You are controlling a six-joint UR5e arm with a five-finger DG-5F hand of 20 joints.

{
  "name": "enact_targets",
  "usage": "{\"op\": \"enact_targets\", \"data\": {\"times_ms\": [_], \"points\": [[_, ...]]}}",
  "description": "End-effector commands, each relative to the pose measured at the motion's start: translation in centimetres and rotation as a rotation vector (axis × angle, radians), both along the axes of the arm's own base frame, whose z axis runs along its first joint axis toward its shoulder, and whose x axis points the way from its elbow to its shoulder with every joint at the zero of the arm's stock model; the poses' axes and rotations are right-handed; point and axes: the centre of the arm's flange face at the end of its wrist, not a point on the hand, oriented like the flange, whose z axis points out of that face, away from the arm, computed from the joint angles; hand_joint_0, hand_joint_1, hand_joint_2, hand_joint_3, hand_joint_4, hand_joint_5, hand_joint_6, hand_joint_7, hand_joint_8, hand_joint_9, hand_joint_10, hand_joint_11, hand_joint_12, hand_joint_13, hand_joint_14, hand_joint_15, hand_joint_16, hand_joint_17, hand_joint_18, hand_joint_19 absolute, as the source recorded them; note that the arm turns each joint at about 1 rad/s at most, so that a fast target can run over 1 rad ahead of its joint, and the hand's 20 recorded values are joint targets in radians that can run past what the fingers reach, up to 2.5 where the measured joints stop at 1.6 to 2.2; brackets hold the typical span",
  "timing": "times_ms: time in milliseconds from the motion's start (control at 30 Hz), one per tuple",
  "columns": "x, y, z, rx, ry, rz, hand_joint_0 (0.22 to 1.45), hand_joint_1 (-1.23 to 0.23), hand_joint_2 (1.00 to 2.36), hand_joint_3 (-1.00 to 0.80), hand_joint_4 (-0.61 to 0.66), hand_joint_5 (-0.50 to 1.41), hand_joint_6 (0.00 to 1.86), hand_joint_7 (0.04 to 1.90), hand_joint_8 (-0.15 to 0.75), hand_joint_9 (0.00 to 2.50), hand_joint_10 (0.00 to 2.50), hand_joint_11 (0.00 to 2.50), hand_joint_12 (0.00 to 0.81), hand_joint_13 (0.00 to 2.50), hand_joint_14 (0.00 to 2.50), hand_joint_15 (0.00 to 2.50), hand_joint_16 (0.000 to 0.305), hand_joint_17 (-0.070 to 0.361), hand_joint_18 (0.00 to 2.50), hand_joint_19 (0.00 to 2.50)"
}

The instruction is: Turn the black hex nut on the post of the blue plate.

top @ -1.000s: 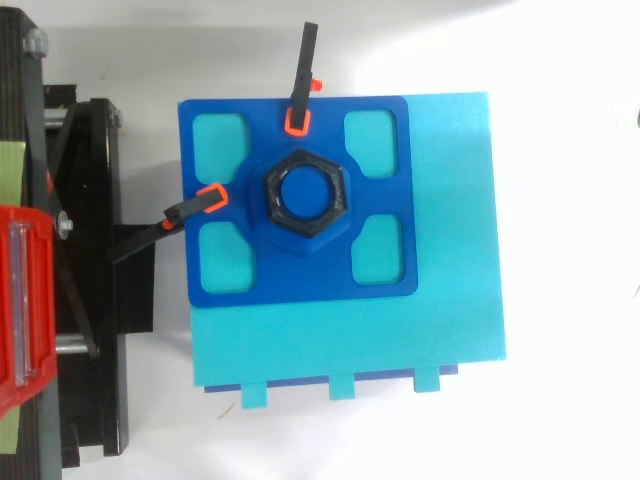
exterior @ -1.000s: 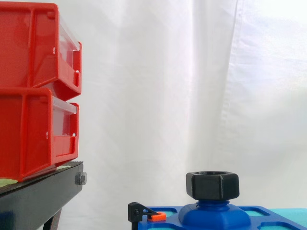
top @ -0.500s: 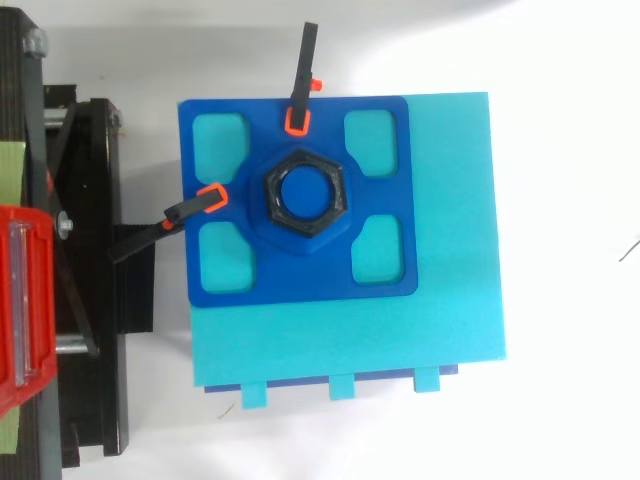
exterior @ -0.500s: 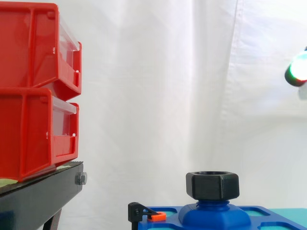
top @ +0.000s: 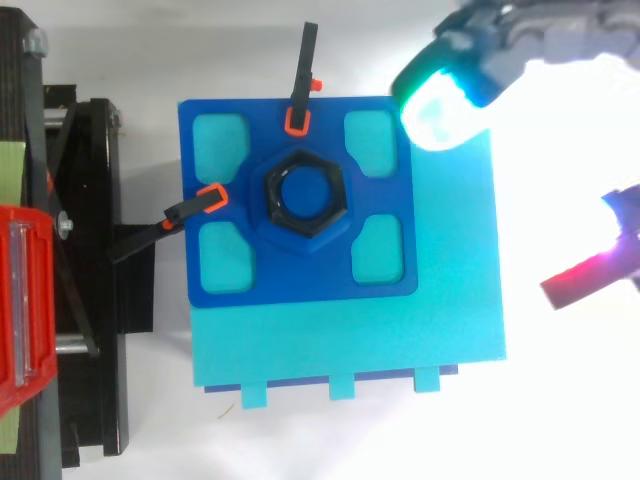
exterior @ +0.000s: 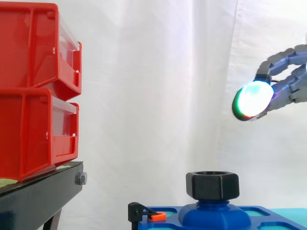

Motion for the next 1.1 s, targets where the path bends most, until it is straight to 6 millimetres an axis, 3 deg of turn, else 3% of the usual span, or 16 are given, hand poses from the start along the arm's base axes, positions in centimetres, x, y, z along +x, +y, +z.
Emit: {"op": "enact_targets", "data": {"times_ms": [0,200,433,1067], "points": [[1.2,0.9,0.1,-0.042,0.006,0.019,0.50,-0.58,1.00,-0.50,0.14,-0.21,0.50,0.76,0.244,0.46,0.00,0.00,0.330,0.18,0.00,0.00,0.042,0.095,0.00,0.00],[2.3,2.1,-0.4,-0.105,0.016,0.031,0.50,-0.57,1.00,-0.50,0.14,-0.20,0.50,0.76,0.244,0.47,0.00,0.00,0.331,0.18,0.00,0.00,0.042,0.094,0.00,0.00],[5.6,3.0,-2.4,-0.101,0.035,0.035,0.50,-0.57,1.00,-0.50,0.15,-0.20,0.50,0.76,0.246,0.48,0.00,0.00,0.333,0.18,0.00,0.00,0.042,0.095,0.00,0.00],[6.4,4.0,-1.4,-0.142,-0.002,0.044,0.50,-0.57,1.00,-0.50,0.16,-0.20,0.50,0.76,0.258,0.53,0.00,0.00,0.339,0.20,0.00,0.01,0.043,0.097,0.00,0.01]]}}
